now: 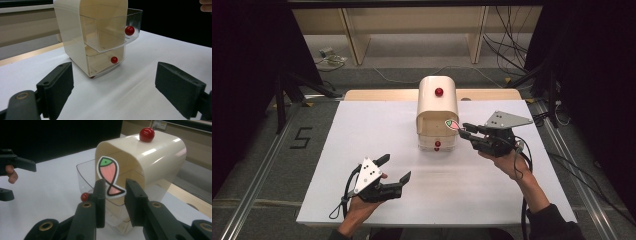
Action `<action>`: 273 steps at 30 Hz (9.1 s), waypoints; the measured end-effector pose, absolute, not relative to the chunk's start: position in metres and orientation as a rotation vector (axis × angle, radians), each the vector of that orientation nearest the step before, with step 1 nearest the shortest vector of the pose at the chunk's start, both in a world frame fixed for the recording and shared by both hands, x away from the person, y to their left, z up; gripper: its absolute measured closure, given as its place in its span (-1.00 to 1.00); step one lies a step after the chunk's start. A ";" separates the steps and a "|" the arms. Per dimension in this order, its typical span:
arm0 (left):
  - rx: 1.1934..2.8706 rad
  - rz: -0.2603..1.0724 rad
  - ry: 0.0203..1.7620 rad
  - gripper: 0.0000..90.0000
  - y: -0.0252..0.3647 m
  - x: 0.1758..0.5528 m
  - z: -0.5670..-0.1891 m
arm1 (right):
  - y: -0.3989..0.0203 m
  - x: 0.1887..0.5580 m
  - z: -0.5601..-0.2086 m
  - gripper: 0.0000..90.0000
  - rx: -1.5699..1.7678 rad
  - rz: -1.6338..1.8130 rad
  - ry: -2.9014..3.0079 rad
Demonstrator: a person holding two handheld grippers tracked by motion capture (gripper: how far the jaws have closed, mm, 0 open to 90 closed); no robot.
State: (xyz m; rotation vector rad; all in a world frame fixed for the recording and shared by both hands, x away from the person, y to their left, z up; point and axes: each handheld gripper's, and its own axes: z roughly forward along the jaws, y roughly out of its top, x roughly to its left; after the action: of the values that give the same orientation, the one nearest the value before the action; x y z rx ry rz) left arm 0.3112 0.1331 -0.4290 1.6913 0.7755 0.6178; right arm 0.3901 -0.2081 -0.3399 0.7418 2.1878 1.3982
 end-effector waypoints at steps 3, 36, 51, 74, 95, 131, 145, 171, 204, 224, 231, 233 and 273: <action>1.691 0.617 0.775 -0.67 0.133 0.311 -0.429 | -0.207 0.392 -0.340 0.60 0.749 1.401 2.184; 1.693 0.613 0.770 -0.67 0.133 0.311 -0.429 | -0.186 0.410 -0.349 0.60 0.757 1.415 2.178; 1.692 0.614 0.770 -0.67 0.133 0.311 -0.429 | -0.179 0.414 -0.351 0.60 0.755 1.421 2.183; 1.691 0.615 0.769 -0.67 0.134 0.311 -0.429 | -0.174 0.419 -0.356 0.60 0.777 1.418 2.177; 1.692 0.614 0.770 -0.67 0.133 0.311 -0.429 | -0.169 0.424 -0.363 0.43 0.799 1.413 2.204; 1.693 0.616 0.770 -0.67 0.133 0.311 -0.429 | -0.174 0.406 -0.350 -0.20 0.801 1.495 2.216; 1.690 0.616 0.771 -0.67 0.134 0.311 -0.428 | -0.173 0.399 -0.353 -0.25 0.800 1.503 2.225; 1.684 0.615 0.775 -0.67 0.134 0.311 -0.428 | -0.169 0.383 -0.358 -0.28 0.778 1.510 2.270; 1.679 0.614 0.783 -0.67 0.134 0.311 -0.428 | -0.167 0.377 -0.376 -0.28 0.787 1.474 2.330; 1.679 0.616 0.781 -0.67 0.135 0.311 -0.428 | -0.169 0.380 -0.391 -0.11 0.827 1.411 2.355; 1.673 0.613 0.785 -0.67 0.135 0.312 -0.428 | -0.171 0.381 -0.392 0.29 0.830 1.403 2.331; 1.682 0.616 0.781 -0.67 0.135 0.312 -0.428 | -0.172 0.381 -0.392 0.42 0.829 1.400 2.321; 1.678 0.621 0.774 -0.67 0.134 0.311 -0.428 | -0.182 0.392 -0.401 1.00 0.900 1.338 2.234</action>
State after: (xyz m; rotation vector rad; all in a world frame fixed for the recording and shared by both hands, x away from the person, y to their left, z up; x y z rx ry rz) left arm 0.3113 0.1345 -0.4280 1.6782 0.7742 0.6213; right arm 0.3918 -0.1817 -0.4015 0.8999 2.2340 1.3384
